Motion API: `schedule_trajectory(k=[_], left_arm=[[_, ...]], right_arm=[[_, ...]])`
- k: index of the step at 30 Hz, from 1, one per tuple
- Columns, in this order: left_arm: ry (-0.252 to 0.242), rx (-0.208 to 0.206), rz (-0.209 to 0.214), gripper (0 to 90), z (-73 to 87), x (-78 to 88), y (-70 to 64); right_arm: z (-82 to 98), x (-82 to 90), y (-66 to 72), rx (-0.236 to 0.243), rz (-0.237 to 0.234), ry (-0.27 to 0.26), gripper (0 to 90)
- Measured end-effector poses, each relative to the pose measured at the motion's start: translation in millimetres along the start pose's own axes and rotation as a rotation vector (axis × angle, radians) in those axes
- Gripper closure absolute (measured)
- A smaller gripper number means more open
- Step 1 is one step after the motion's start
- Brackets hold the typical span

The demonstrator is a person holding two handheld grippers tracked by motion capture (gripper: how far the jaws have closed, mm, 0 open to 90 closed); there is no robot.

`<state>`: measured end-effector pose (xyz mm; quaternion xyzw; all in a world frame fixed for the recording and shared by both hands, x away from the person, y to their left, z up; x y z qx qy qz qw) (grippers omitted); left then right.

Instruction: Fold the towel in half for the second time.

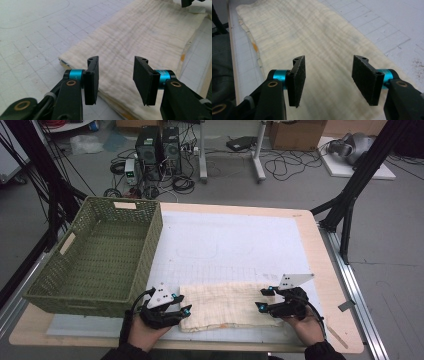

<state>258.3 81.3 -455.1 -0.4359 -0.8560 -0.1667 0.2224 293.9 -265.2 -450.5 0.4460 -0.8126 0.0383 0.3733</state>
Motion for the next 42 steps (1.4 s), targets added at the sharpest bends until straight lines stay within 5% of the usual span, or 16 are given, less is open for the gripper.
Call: schedule_trajectory(k=[7,12,19,25,32,36,42], left_arm=[[0.0,0.019,-0.029,57.5,-2.5,-3.2,6.3],[-0.001,0.068,-0.044,71.7,-5.6,-11.6,14.8],[0.105,0.127,-0.074,85.1,-4.0,-40.3,22.3],[0.137,0.113,-0.112,87.3,-2.6,-40.7,22.3],[0.13,0.119,-0.14,85.0,0.6,-34.3,26.2],[0.102,0.131,-0.159,78.4,-2.2,-30.6,28.0],[0.098,0.187,-0.186,67.7,-5.1,-31.8,37.4]], right_arm=[[-0.5,4.5,-8.5,-0.013,0.03,0.004,46.5],[-3.7,2.2,-19.1,-0.021,0.027,0.008,65.3],[-8.1,-15.7,-30.4,-0.013,0.045,0.07,77.5],[-3.6,-16.0,-37.2,-0.036,0.065,0.091,81.3],[3.7,-4.1,-47.3,-0.081,0.083,0.075,79.3],[-9.2,0.4,-43.3,-0.058,0.077,0.053,70.4],[-25.3,1.5,-60.0,-0.096,0.111,0.027,64.1]])
Point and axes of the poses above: each handheld gripper's, and its own axes: x roughly backward along the jaws, z roughly out of its underside, y roughly to its left, the point moved 4 cm from there along -x, roughly forward along the jaws, and after that the axes turned 12 degrees about -x, right-handed, at the moved point
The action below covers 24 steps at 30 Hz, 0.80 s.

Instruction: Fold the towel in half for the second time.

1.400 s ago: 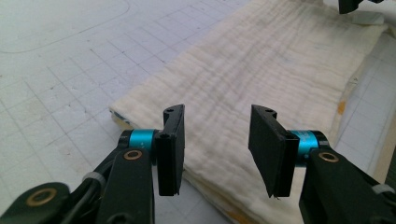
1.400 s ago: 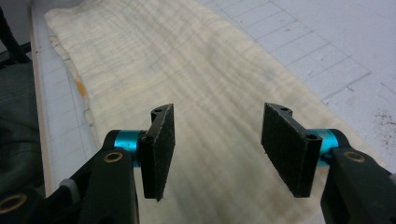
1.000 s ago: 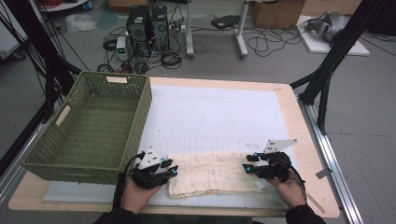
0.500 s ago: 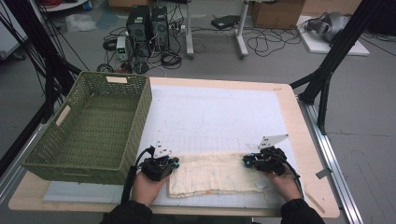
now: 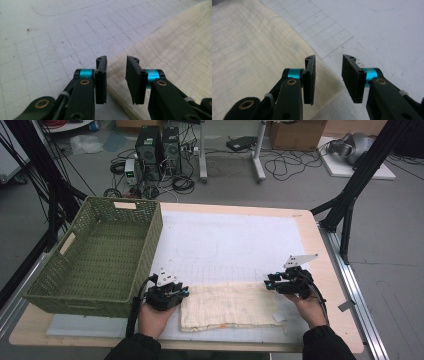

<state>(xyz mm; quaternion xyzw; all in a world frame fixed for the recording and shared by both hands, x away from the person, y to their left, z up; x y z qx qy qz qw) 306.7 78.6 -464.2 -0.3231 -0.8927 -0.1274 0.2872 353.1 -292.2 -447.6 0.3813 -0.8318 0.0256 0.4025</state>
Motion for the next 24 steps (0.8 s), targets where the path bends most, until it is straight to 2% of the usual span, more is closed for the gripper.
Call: schedule_trajectory(k=[5,7,9,10,12,13,14,18,22,24], left_arm=[[0.065,0.005,-0.006,57.3,2.4,-8.8,1.7],[0.062,0.008,-0.011,57.1,2.3,-9.3,2.0],[0.069,-0.01,-0.026,60.8,2.3,-9.3,2.2],[0.068,-0.014,-0.029,65.0,2.4,-9.3,2.9],[0.068,0.003,0.006,76.4,1.9,-9.3,4.9],[0.07,0.005,0.013,81.1,1.1,-9.9,4.9],[0.075,-0.001,0.015,83.8,0.0,-10.5,4.5],[0.069,-0.022,-0.005,85.8,-7.0,-13.5,4.0],[0.009,-0.023,-0.049,86.0,-21.0,-12.7,7.4],[0.016,-0.058,-0.076,86.0,-29.4,-14.3,8.1]], right_arm=[[4.0,-12.1,-8.4,-0.026,-0.021,0.063,60.8],[6.6,-14.5,-7.8,-0.02,-0.024,0.094,60.8],[8.5,-15.7,-6.6,-0.01,-0.02,0.104,63.3],[9.0,-15.2,-6.2,-0.007,-0.022,0.107,68.2],[10.2,-14.5,-6.0,-0.013,-0.028,0.114,77.3],[10.5,-13.8,-5.9,-0.014,-0.055,0.126,82.8],[11.0,-14.0,-5.2,-0.015,-0.063,0.131,84.0],[10.7,-11.4,-2.9,-0.004,-0.067,0.136,85.4],[7.8,-5.0,-7.1,-0.017,-0.056,0.105,85.5],[4.8,-0.7,-9.5,-0.026,-0.05,0.089,85.6]])
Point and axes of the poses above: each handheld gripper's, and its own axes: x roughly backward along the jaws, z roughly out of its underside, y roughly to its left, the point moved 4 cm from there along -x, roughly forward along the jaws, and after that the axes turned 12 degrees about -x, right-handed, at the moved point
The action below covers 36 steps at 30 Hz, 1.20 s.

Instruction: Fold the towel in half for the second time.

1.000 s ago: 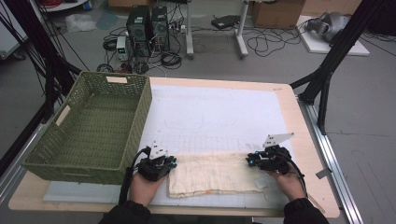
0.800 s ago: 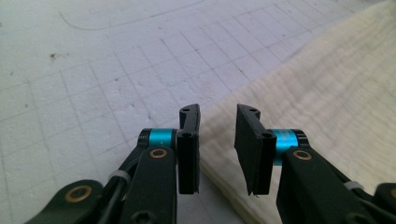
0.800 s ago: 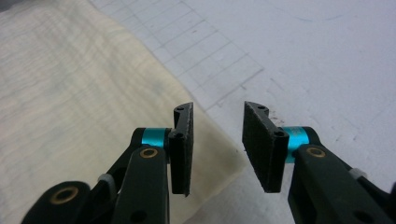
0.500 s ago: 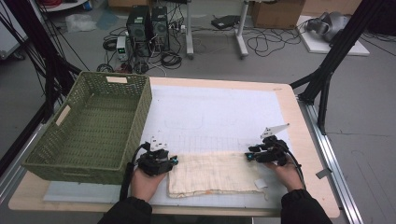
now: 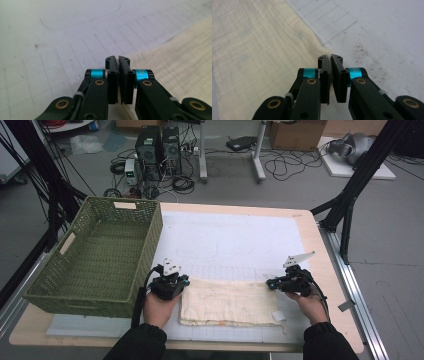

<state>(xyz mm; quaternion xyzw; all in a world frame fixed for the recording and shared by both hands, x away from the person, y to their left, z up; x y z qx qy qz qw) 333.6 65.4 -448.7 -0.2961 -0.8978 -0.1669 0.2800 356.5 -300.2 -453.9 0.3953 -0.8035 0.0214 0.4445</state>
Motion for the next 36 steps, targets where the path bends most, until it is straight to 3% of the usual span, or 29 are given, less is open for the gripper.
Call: schedule_trajectory(k=[5,8,15,19,25,36], left_arm=[[-0.066,-0.027,-0.054,86.0,-26.6,-2.8,5.3],[-0.089,-0.024,-0.059,86.0,-31.8,-7.0,9.5],[-0.065,-0.06,-0.049,85.9,-23.1,-11.3,5.9],[-0.088,-0.079,-0.046,85.7,-22.3,-2.7,1.4],[-0.088,-0.082,-0.026,85.6,-6.2,6.1,-6.6],[-0.083,-0.103,0.031,85.3,14.2,24.5,-19.7]], right_arm=[[-10.2,15.8,-6.8,-0.022,0.028,-0.089,85.6],[-7.5,16.8,-13.7,-0.048,0.039,-0.096,85.7],[-0.1,19.1,-13.4,-0.049,0.023,-0.14,85.6],[2.8,24.2,-6.0,-0.023,0.015,-0.155,85.5],[13.8,29.6,6.3,-0.004,-0.013,-0.173,85.4],[35.5,29.9,31.2,0.054,-0.047,-0.121,85.1]])
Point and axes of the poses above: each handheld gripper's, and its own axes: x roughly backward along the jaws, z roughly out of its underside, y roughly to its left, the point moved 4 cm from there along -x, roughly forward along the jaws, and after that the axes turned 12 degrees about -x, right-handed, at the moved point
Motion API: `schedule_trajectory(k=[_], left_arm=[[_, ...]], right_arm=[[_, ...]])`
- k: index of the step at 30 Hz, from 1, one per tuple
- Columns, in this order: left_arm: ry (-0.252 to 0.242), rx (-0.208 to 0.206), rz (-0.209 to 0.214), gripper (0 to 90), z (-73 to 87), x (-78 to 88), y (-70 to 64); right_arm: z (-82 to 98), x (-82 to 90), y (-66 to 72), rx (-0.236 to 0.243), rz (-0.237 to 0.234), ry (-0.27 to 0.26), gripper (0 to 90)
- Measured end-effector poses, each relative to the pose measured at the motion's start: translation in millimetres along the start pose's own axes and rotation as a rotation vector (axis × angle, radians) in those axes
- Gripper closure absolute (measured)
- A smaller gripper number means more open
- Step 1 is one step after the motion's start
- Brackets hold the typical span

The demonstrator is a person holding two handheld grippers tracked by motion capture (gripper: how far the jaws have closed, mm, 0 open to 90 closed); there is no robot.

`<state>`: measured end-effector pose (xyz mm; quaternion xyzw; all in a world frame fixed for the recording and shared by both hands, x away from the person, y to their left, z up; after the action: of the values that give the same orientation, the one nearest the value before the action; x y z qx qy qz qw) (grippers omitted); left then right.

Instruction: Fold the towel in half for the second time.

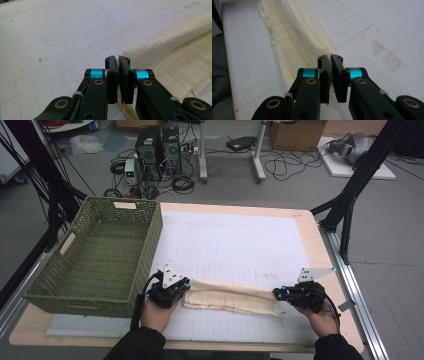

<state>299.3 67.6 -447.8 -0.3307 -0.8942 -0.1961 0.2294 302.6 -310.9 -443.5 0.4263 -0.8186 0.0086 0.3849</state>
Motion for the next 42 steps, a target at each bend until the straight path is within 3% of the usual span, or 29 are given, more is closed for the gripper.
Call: schedule_trajectory(k=[8,12,18,23,27,30,40,42], left_arm=[[0.035,-0.033,0.054,84.2,8.7,8.3,-12.8],[0.052,-0.037,0.078,80.1,12.4,10.1,-14.9],[0.028,-0.016,0.104,63.5,9.5,16.8,-13.6],[-0.019,-0.002,0.108,58.6,-2.5,22.9,-11.5],[-0.03,-0.008,0.101,60.4,-9.9,21.1,-8.6],[-0.023,0.005,0.105,62.7,-11.4,16.1,-6.3],[-0.033,0.022,0.135,75.1,-16.6,7.1,-9.8],[-0.011,0.009,0.143,77.3,-15.7,1.8,-12.7]], right_arm=[[19.5,-2.2,8.0,0.01,-0.027,0.065,83.6],[21.9,-1.1,8.9,0.006,-0.034,0.07,79.6],[14.0,8.2,15.0,0.011,-0.051,0.025,64.4],[0.7,14.2,19.4,0.014,-0.067,-0.028,63.2],[-8.2,7.2,21.3,0.027,-0.077,-0.031,65.6],[-10.0,-3.7,20.3,0.025,-0.084,0.004,69.8],[11.8,-19.3,19.9,0.003,-0.097,0.117,77.4],[15.4,-20.5,19.5,0.009,-0.094,0.12,77.4]])
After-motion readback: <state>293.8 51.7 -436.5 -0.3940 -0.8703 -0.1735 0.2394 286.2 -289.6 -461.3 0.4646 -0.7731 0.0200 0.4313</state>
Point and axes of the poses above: each handheld gripper's, and its own axes: x roughly backward along the jaws, z roughly out of its underside, y roughly to its left, the point moved 4 cm from there along -x, roughly forward along the jaws, and after that the axes turned 12 degrees about -x, right-handed, at the moved point
